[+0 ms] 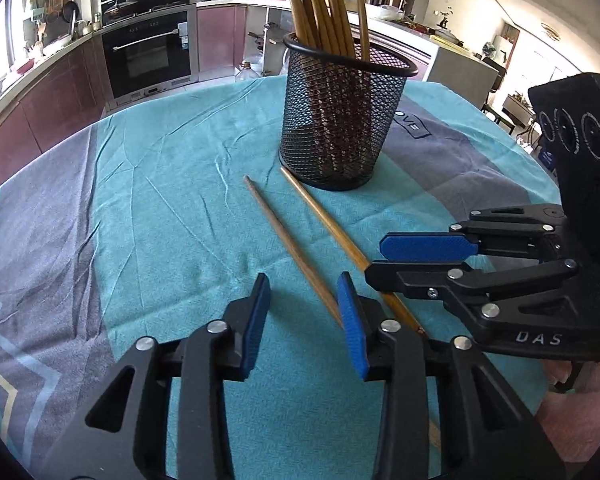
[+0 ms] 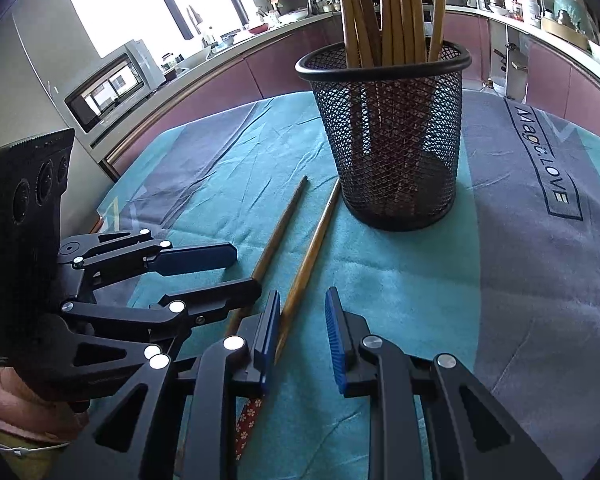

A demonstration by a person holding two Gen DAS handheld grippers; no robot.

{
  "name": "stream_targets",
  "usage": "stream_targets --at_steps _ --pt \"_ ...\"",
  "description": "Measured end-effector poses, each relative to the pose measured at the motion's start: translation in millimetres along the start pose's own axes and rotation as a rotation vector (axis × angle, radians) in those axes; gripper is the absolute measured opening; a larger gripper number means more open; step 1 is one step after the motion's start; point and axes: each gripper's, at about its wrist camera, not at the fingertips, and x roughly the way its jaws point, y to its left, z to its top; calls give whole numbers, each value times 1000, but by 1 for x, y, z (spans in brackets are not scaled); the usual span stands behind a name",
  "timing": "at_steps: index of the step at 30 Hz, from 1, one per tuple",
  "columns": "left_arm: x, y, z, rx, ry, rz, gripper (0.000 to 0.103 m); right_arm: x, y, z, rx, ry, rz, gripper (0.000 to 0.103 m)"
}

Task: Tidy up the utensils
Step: 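Grasp a red-tipped chopstick with the right gripper while the left grasps the other chopstick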

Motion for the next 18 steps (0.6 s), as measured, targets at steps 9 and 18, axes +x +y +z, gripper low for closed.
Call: stream_targets --at_steps 9,18 --pt "-1 6 0 -2 10 -14 34 6 2 6 -19 -7 -28 21" --pt "5 19 10 -34 15 -9 31 18 6 19 -43 -13 -69 21"
